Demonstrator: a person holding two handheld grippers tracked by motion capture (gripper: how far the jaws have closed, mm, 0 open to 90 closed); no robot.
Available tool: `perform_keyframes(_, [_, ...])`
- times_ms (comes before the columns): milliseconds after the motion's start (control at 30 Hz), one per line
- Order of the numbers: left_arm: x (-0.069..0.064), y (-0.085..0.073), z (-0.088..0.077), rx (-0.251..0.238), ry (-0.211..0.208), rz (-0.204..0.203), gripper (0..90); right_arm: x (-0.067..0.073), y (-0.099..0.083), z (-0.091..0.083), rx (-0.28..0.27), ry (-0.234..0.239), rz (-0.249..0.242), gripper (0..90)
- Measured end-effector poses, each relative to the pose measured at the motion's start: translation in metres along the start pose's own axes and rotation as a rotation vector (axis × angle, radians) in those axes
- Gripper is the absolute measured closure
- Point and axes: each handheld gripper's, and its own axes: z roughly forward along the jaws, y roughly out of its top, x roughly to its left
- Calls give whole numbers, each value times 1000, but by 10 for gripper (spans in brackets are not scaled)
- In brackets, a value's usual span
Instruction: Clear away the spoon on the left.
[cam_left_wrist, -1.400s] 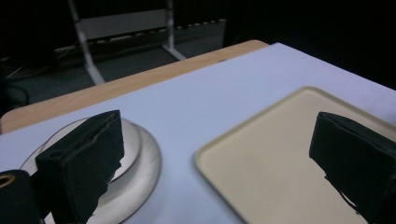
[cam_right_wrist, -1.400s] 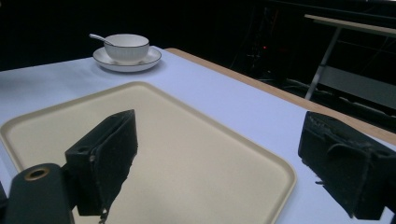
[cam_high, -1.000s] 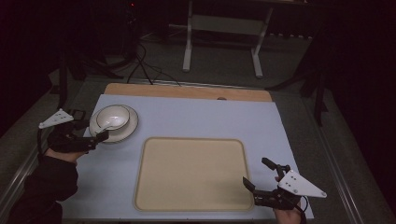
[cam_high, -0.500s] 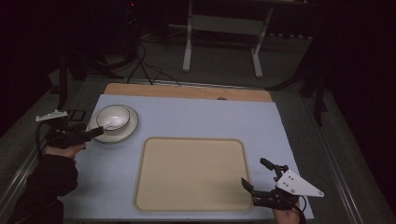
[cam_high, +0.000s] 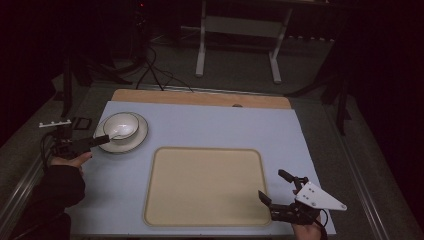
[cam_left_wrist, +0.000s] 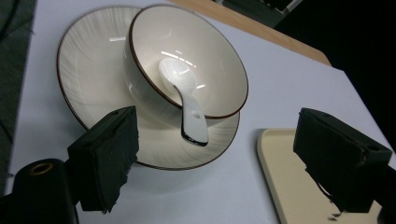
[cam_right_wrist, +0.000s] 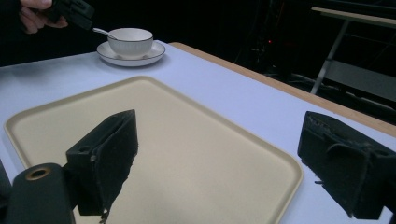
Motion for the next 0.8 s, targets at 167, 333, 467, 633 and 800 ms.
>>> perform_keyframes(167, [4, -2, 7, 10, 15, -38, 213, 0, 0, 0, 3, -1, 0, 122])
perform_keyframes(333, [8, -2, 12, 9, 15, -69, 309, 0, 0, 0, 3, -2, 3, 122])
perform_keyframes(467, [13, -3, 15, 5, -6, -103, 404, -1, -1, 0, 7, -1, 5, 122])
perform_keyframes(633, [16, -3, 21, 3, -30, -125, 452, 0, -1, 1, 10, 1, 7, 122])
perform_keyframes(800, [17, 0, 22, 0, -37, -131, 529, -1, -1, 2, 15, -1, 9, 122])
